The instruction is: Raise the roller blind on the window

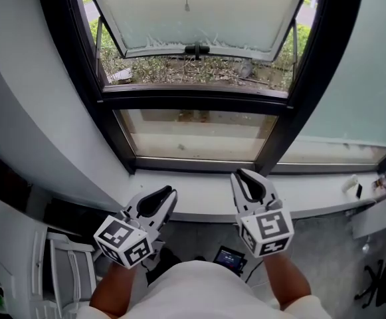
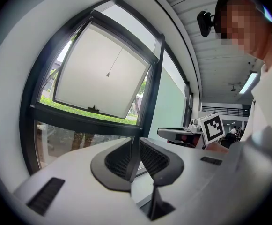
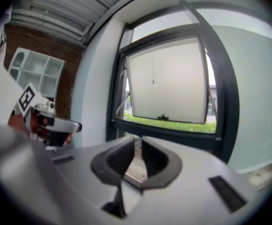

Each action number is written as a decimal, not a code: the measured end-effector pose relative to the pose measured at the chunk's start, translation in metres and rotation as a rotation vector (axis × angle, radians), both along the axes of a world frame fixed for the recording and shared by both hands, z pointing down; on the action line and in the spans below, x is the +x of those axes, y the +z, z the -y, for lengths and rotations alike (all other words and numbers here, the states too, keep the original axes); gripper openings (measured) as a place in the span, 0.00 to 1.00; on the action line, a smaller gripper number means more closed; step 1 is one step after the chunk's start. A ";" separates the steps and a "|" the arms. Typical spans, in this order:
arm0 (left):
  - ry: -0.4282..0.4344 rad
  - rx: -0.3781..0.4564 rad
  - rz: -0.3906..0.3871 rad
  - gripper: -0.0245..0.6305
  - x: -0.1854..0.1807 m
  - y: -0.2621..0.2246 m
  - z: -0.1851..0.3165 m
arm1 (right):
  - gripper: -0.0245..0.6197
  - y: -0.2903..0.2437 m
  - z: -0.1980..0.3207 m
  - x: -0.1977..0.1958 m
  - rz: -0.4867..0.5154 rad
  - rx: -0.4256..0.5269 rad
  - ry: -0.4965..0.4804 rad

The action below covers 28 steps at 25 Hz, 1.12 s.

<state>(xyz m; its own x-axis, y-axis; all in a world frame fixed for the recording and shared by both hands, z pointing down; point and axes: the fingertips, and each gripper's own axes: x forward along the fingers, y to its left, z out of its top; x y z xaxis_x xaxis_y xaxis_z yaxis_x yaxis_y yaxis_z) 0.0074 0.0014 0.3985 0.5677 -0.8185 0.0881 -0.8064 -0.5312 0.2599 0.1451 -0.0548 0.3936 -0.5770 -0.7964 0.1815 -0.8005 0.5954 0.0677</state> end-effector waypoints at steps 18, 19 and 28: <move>0.072 -0.042 -0.001 0.14 -0.033 -0.001 -0.008 | 0.13 0.014 -0.013 -0.029 -0.015 -0.072 0.070; 0.079 -0.043 -0.001 0.14 -0.034 0.000 -0.008 | 0.13 0.015 -0.014 -0.030 -0.016 -0.076 0.074; 0.096 -0.069 -0.019 0.14 -0.044 0.010 -0.016 | 0.12 0.027 -0.024 -0.041 -0.039 -0.103 0.091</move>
